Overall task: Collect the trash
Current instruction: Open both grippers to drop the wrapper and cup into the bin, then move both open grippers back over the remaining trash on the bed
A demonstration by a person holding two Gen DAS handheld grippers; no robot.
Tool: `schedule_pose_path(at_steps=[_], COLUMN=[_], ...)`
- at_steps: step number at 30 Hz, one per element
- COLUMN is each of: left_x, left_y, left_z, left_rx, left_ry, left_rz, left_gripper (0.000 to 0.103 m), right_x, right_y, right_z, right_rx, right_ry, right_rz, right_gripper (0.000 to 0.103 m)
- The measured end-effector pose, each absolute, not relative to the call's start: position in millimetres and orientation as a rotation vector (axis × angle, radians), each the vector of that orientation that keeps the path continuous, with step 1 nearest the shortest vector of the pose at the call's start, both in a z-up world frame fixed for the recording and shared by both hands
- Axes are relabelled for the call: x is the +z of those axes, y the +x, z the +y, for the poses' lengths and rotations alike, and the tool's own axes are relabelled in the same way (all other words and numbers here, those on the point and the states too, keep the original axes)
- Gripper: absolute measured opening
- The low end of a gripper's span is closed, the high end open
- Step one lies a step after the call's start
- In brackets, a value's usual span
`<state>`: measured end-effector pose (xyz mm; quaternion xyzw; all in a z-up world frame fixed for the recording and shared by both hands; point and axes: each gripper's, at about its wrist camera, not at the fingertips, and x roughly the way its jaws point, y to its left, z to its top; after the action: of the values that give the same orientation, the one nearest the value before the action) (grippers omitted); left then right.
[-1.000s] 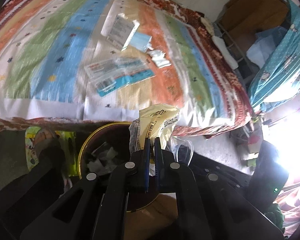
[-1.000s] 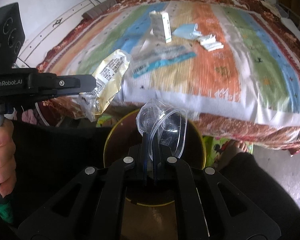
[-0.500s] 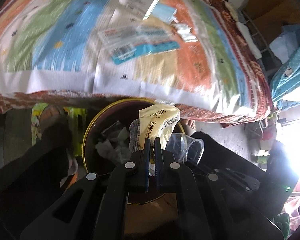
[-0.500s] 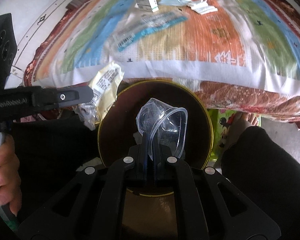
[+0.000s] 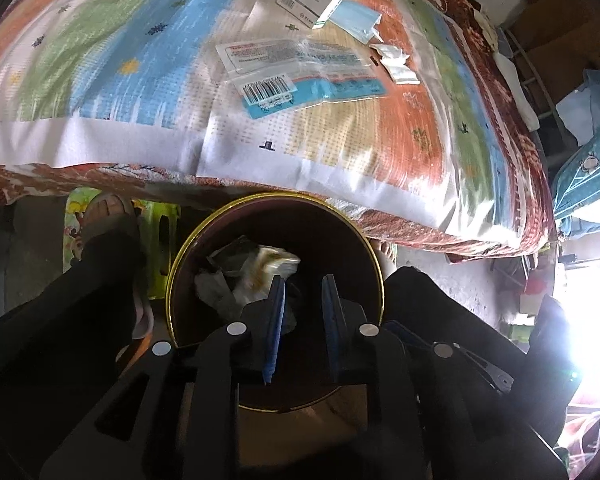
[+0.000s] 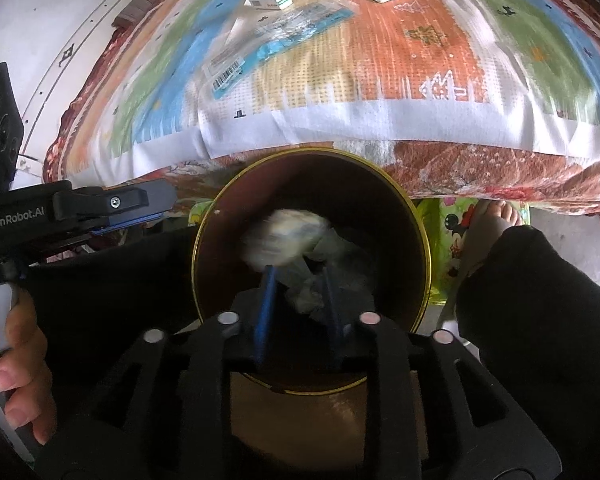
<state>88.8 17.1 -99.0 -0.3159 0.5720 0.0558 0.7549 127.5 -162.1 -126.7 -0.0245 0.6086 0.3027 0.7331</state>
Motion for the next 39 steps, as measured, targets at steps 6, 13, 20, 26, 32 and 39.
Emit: schedule_pose_path(at_steps=[6,13,20,26,32,39], left_x=[-93,-77,-62,-51,-38,-31], left_y=[90,91,95,104,115,130], left_z=[22,42,53,63,67,66], left_rx=[0.128,0.159,0.178,0.176,0.186,0.181], left_ry=[-0.710,-0.741,-0.729,-0.721,-0.648,-0.544], left_rz=[1.216,1.148,1.100,1.083,1.066,1.078], left_gripper=[0.021,0.033,0.047,0.054,0.060,0.067], right_x=[-120,-100,-76,-52,-29,-15], right_y=[131,140,146,155,168,189], right_z=[-164,-166,-165,-162,-163,-164], right_rx=[0.657,0.649,0.665,0.689,0.698,0.669], right_ry=[-0.047,-0.061,-0.077,-0.107,-0.137,-0.137], right_rz=[1.308,1.226,1.137,1.063,0.997,0.959], right_gripper=[0.026,0.036,0.047,0.052,0.056,0.063])
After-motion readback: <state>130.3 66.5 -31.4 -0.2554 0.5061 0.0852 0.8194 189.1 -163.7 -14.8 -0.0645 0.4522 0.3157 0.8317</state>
